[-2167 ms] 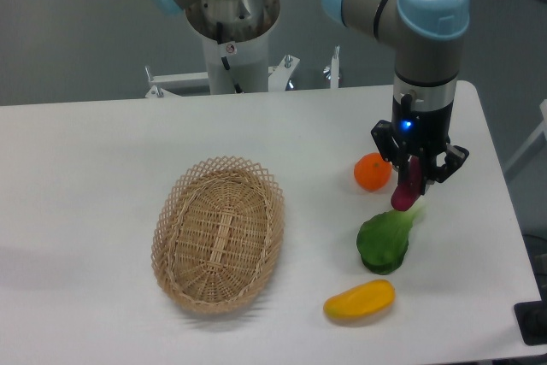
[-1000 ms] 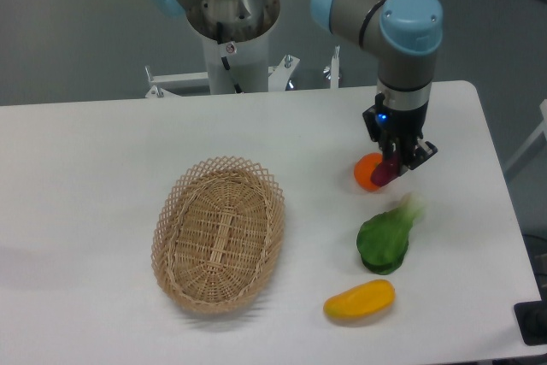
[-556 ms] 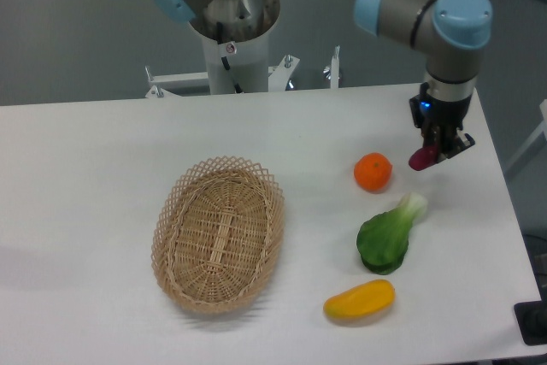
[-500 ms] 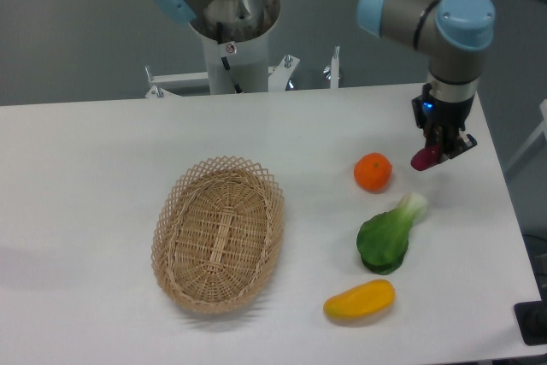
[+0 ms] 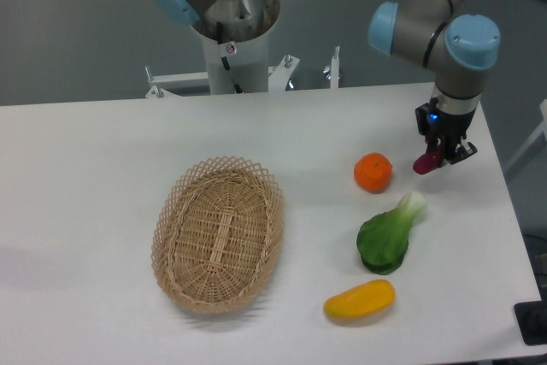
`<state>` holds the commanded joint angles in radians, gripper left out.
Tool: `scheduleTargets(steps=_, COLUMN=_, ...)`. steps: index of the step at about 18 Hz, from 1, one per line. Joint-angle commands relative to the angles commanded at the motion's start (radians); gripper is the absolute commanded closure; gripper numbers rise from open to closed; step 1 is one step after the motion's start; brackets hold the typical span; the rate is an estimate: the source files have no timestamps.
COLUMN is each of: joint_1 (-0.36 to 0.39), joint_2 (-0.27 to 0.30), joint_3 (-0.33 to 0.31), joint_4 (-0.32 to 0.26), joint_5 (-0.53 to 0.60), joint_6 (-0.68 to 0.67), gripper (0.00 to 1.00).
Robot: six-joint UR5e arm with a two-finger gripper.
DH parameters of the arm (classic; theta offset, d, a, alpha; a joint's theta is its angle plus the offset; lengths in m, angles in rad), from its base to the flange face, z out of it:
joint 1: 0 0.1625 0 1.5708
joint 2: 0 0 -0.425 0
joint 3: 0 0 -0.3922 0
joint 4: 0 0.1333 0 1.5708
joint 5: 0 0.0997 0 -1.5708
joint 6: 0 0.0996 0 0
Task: Place the sweet potato on the table
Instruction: 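Lower the sweet potato onto the table beside the orange, then open the gripper to release the sweet potato and raise it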
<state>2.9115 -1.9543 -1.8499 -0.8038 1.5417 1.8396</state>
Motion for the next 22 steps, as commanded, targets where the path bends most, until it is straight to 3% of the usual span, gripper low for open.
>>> scheduleTargets(steps=9, joint_1=-0.006, joint_2=0.0, joint_3=-0.038, joint_4=0.023, joint_5=0.003, joint_6=-0.033, gripper=0.69)
scheduleTargets(steps=14, joint_1=-0.008, joint_2=-0.003, joint_3=-0.038, joint_4=0.023, joint_5=0.006, joint_6=-0.031, gripper=0.62)
scheduleTargets(steps=17, joint_1=-0.008, joint_2=-0.003, joint_3=-0.038, joint_4=0.023, joint_5=0.006, joint_6=-0.03, gripper=0.5)
scheduleTargets(steps=22, joint_1=-0.009, joint_2=0.0, joint_3=-0.034, joint_4=0.044, joint_5=0.006, joint_6=-0.033, gripper=0.05)
